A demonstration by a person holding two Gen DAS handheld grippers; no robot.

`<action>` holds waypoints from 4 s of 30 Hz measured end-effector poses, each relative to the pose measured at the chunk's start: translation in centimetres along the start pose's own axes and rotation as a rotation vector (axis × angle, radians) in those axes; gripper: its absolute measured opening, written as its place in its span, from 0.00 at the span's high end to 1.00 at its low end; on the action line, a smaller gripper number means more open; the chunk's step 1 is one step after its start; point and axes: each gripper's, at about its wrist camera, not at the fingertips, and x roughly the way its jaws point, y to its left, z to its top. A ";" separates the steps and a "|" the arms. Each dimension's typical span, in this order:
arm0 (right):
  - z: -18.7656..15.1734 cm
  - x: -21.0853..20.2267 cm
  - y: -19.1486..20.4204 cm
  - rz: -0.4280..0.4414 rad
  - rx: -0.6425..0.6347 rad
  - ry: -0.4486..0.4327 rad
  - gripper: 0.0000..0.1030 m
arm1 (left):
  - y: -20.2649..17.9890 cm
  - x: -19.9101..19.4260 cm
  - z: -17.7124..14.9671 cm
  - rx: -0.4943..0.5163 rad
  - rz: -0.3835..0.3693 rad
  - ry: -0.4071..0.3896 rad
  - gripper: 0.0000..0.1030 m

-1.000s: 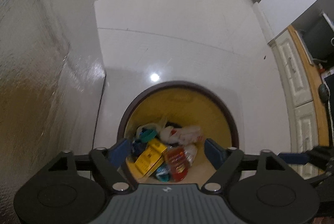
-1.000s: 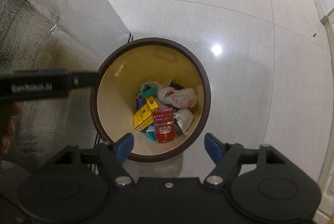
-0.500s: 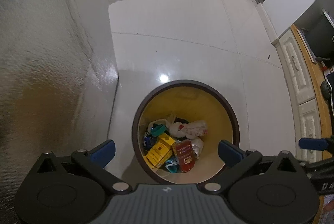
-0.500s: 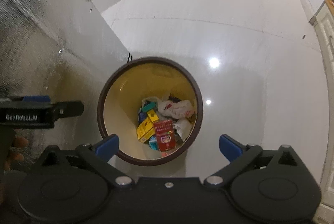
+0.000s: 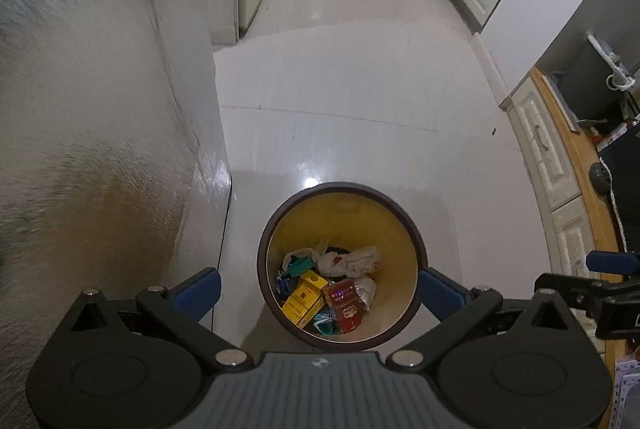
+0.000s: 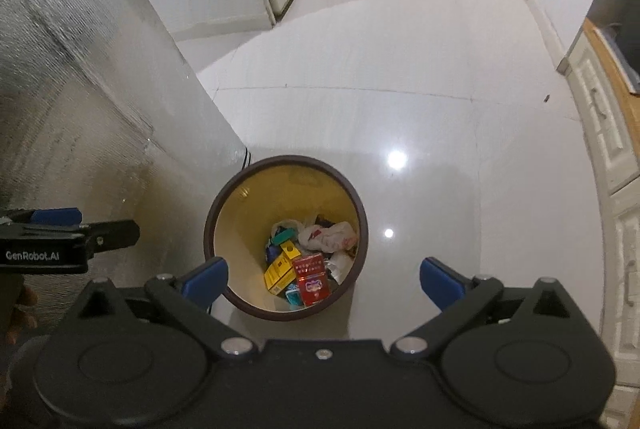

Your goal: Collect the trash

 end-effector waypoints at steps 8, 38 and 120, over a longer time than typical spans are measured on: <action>-1.5 -5.0 1.1 -0.004 0.049 -0.097 0.00 | -0.4 -5.2 -1.5 -0.002 0.014 -0.067 0.00; -13.1 -21.7 5.5 -0.135 0.016 -0.462 0.00 | -1.3 -21.3 -11.0 0.115 0.047 -0.353 0.00; -21.5 -24.1 8.8 -0.252 0.022 -0.546 0.00 | -0.2 -24.5 -18.2 0.151 0.054 -0.455 0.00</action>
